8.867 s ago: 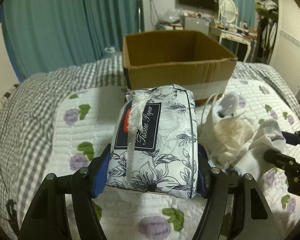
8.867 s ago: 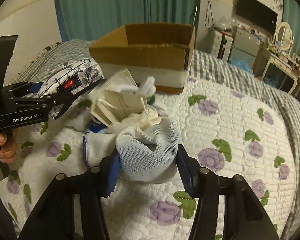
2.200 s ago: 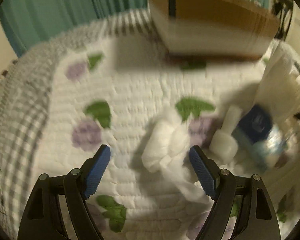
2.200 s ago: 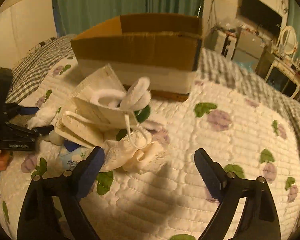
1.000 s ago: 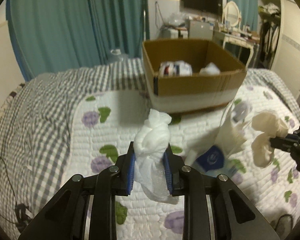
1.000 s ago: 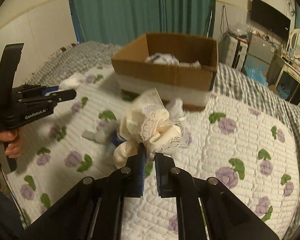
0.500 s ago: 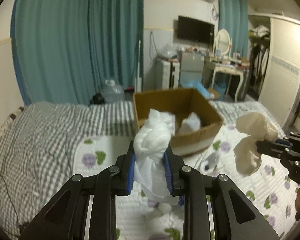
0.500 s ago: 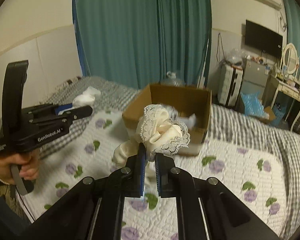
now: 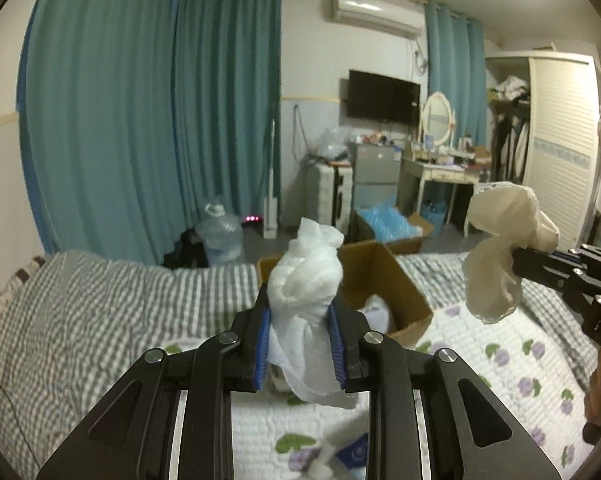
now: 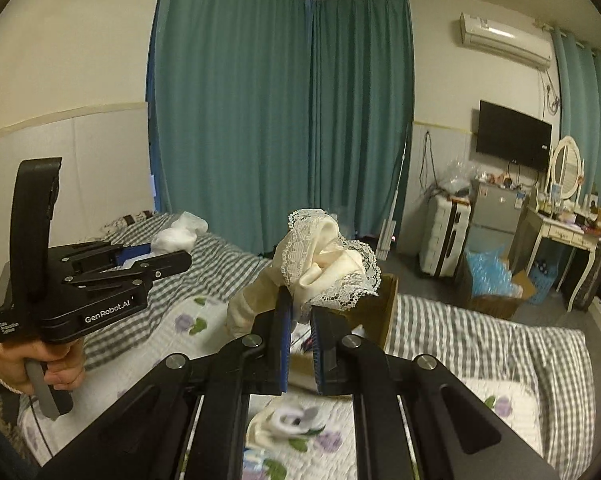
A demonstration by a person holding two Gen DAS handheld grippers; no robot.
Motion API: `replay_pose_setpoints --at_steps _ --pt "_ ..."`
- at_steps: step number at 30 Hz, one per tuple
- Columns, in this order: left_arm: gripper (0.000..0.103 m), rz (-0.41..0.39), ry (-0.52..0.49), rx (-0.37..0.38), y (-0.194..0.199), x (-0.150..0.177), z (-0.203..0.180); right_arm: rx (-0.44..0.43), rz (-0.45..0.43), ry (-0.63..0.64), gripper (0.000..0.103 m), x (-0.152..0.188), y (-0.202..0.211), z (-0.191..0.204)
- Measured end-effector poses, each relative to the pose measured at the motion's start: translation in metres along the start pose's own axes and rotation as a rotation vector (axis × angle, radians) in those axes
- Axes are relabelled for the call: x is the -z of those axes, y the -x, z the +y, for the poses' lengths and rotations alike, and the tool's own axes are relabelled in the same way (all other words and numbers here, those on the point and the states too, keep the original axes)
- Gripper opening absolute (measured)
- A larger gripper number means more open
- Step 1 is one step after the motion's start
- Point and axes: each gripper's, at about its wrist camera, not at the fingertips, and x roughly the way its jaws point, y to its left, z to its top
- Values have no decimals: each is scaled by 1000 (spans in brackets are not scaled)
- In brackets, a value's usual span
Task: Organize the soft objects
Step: 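Carry the white tissue and lace cloth up over the cardboard box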
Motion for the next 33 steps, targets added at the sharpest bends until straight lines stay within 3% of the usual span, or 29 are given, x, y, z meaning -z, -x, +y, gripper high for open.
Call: replay_pose_setpoints --at_steps 9,19,33 --pt "25 -23 -9 11 -26 -14 -2 44 -26 32 8 -12 -30 -8" --pt "25 3 -2 7 -75 -18 -3 84 17 48 8 -5 -89 -27" --pt "25 144 -42 -1 -157 -3 -20 92 192 46 9 32 -175 -50"
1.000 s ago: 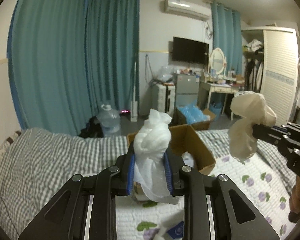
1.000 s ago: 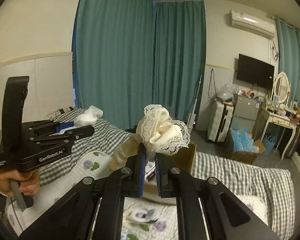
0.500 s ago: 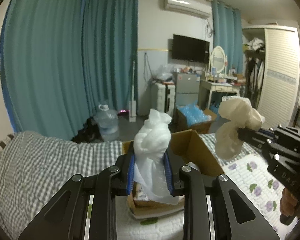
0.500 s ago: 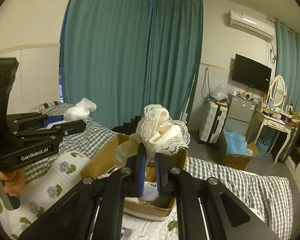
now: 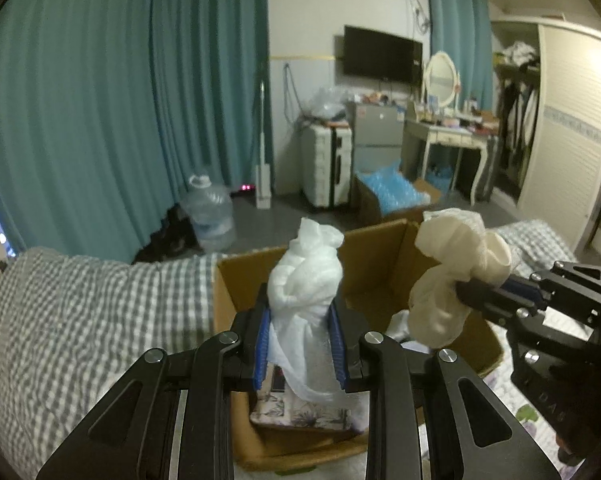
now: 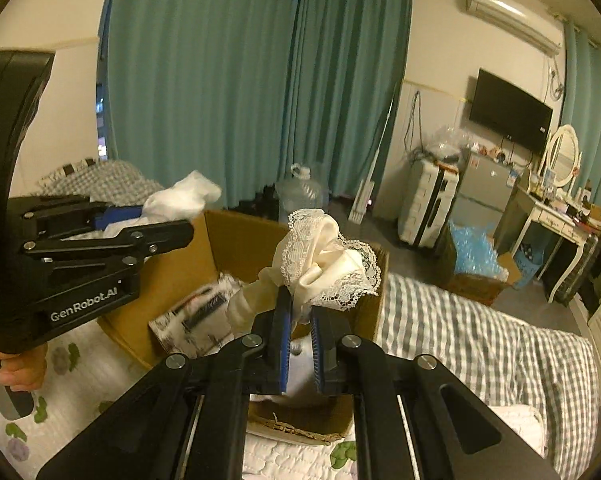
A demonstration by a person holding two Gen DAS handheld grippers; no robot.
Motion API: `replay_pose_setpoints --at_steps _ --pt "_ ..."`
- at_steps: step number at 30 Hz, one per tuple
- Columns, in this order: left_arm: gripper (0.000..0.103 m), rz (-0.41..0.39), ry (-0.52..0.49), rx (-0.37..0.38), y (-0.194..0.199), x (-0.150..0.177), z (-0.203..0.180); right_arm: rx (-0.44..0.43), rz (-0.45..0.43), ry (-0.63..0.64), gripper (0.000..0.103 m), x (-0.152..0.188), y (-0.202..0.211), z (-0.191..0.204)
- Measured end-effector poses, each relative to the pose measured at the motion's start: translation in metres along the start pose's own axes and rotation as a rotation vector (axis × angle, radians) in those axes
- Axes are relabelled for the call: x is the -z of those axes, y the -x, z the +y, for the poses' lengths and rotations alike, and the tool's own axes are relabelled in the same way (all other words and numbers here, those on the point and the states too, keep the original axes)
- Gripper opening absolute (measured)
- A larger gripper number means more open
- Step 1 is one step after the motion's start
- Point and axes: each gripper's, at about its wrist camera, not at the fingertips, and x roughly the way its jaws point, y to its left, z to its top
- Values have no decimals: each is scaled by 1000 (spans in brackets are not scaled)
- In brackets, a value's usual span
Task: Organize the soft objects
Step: 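Carry the white tissue and lace cloth up over the cardboard box, then open both tools to release the tissue and lace cloth into the box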
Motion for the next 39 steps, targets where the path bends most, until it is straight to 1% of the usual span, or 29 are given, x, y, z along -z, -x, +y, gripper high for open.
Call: replay_pose_setpoints --at_steps 1,7,8,9,12,14,15,16,17,18,19,20,21,25,27,29,34,36,38,39 --pt "25 6 -9 -6 -5 1 -2 -5 18 3 9 2 -6 0" --pt "26 115 -38 4 -34 14 -15 -11 93 26 9 12 -28 2" --pt "26 140 -41 4 -39 17 -16 -13 105 28 9 14 -31 1" --pt "29 164 -44 7 -43 20 -17 -14 121 30 9 15 -34 1" --pt "30 178 -57 -2 -46 25 -22 -22 151 32 9 20 -41 1" --pt "31 192 -65 0 -48 27 -26 -25 157 40 9 22 -41 2" --pt "33 199 -63 3 -50 27 -26 -23 156 42 9 22 -41 2" --pt "36 205 -57 5 -50 27 -26 -23 151 43 13 22 -40 2" --pt "40 204 -51 -1 -50 26 -24 -26 148 42 22 22 -38 1" --pt "44 201 -46 -2 -49 26 -23 -27 142 40 27 21 -36 0" --pt "46 191 -42 4 -47 24 -22 -26 137 36 36 21 -33 1" --pt "51 179 -41 7 -43 22 -22 -27 128 29 41 20 -30 0" --pt "58 167 -41 8 -41 20 -21 -28 116 20 42 19 -27 -3" --pt "65 86 -31 16 -20 8 -18 -12 97 7 42 15 -16 -7" --pt "76 60 -25 17 -12 2 -17 -3 74 -7 43 12 -7 -10" --pt "77 27 -10 13 -1 -4 -15 4 52 -14 50 9 4 -9" --pt "78 -32 13 -1 24 -16 -8 12 -4 -23 52 -2 30 -10" --pt "78 -50 30 -9 35 -20 -4 18 -40 -29 55 -7 45 -10" --pt "78 -62 60 -13 44 -22 4 20 -71 -37 66 -13 56 -10" --pt "78 -68 79 -20 50 -24 8 16 -86 -43 67 -16 65 -10"
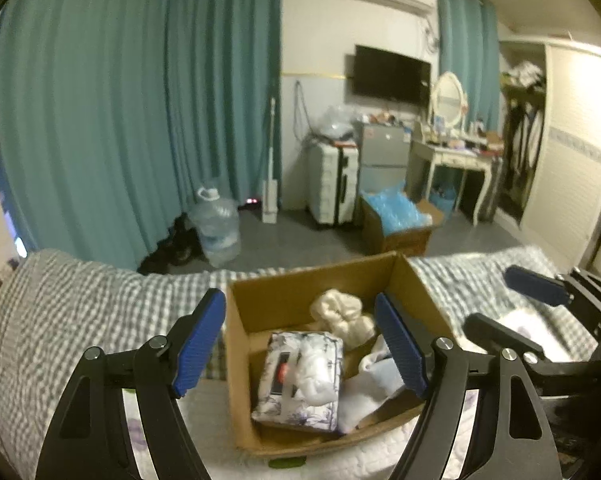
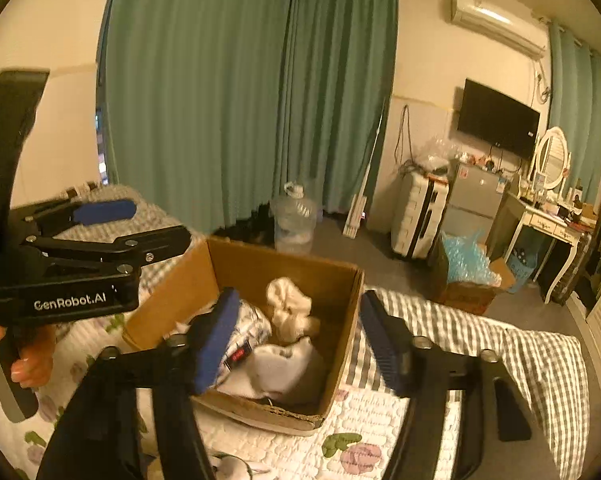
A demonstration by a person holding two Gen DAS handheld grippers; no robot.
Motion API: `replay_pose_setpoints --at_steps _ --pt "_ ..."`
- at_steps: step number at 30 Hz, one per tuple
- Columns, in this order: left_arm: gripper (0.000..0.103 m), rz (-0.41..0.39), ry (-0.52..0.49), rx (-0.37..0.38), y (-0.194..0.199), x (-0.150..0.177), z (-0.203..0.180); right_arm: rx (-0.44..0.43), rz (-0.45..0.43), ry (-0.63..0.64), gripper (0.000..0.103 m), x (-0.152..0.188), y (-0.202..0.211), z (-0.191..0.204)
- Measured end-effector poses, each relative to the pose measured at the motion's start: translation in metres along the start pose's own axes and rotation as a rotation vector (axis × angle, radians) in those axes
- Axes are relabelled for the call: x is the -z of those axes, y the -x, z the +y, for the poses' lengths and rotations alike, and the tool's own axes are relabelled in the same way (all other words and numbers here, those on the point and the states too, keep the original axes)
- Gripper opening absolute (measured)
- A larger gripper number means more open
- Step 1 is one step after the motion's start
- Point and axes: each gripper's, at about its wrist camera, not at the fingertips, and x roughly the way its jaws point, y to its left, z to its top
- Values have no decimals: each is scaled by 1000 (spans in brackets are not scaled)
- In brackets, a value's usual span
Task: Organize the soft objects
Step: 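Open both tools to release the tissue and lace cloth into the box, then move both tools back toward the masks and socks beside the box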
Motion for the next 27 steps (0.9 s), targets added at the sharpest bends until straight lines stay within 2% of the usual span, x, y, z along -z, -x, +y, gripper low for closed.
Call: replay_pose_setpoints --at_steps 3,5,8,9,12,17,21,27 --pt "78 -32 25 -34 15 -5 7 -4 -31 -4 70 -9 19 2" --pt "79 -62 27 -49 28 -9 10 -5 -53 -8 77 -14 31 3" --pt "94 -103 41 -60 47 -10 16 -6 -89 -17 86 -20 49 4" --pt "96 -119 50 -64 53 -10 19 -7 -98 -19 87 -22 54 4" --pt "96 -177 61 -80 74 -11 21 -4 -123 -26 94 -27 69 7" --pt "96 -208 62 -70 96 -9 22 -4 -141 -26 103 -26 90 10" --pt "96 -247 86 -72 110 -2 26 -5 -134 -24 103 -23 100 13" --pt "96 -290 55 -110 118 11 28 -17 -126 -9 103 -14 107 19"
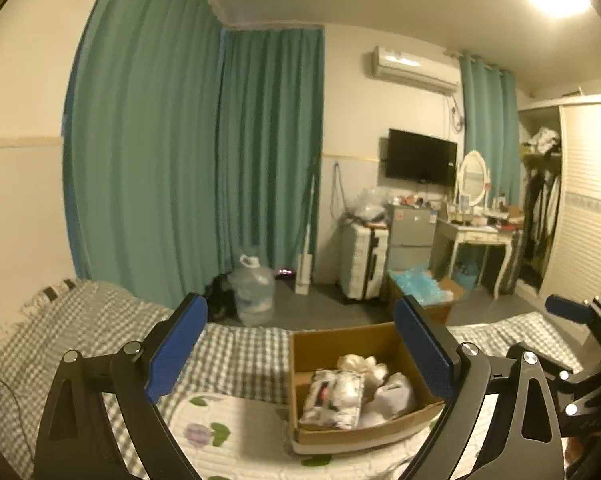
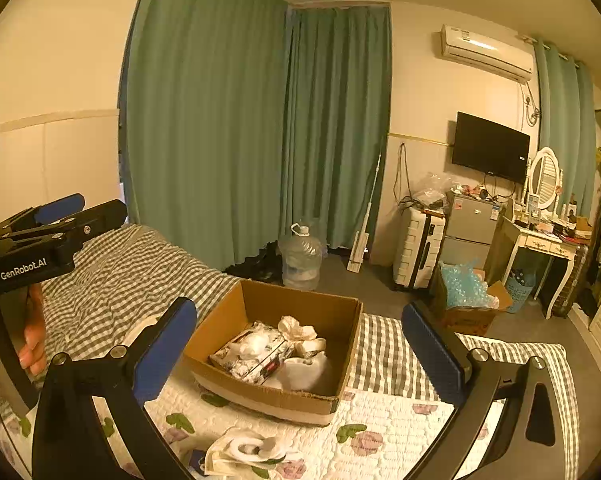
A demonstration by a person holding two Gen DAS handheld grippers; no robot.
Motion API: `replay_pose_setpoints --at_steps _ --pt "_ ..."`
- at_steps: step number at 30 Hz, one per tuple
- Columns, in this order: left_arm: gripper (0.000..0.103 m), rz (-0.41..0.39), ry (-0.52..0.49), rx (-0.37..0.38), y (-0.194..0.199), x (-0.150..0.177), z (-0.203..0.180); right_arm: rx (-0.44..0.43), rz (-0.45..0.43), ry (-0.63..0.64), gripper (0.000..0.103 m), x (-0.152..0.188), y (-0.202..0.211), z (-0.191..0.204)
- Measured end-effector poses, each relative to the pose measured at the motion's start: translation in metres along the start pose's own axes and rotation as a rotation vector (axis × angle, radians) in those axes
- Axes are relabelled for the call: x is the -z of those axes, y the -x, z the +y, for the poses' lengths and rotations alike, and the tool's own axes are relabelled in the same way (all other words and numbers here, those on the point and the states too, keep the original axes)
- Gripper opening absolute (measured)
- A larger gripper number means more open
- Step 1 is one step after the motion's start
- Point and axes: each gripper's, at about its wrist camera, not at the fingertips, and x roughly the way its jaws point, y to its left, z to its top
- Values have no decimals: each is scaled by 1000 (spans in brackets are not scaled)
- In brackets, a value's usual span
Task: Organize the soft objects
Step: 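Move both tools back toward the masks and socks beside the box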
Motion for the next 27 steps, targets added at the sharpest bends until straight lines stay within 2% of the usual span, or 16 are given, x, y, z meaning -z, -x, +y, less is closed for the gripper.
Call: replay_pose_setpoints --at_steps 9,13,27 --pt "96 36 -17 1 -4 27 8 -52 51 41 103 23 -12 9" --pt "96 107 -10 34 -14 47 14 -65 85 43 103 38 -20 10" --pt "96 265 -23 13 -35 111 18 -78 201 18 103 84 -54 3"
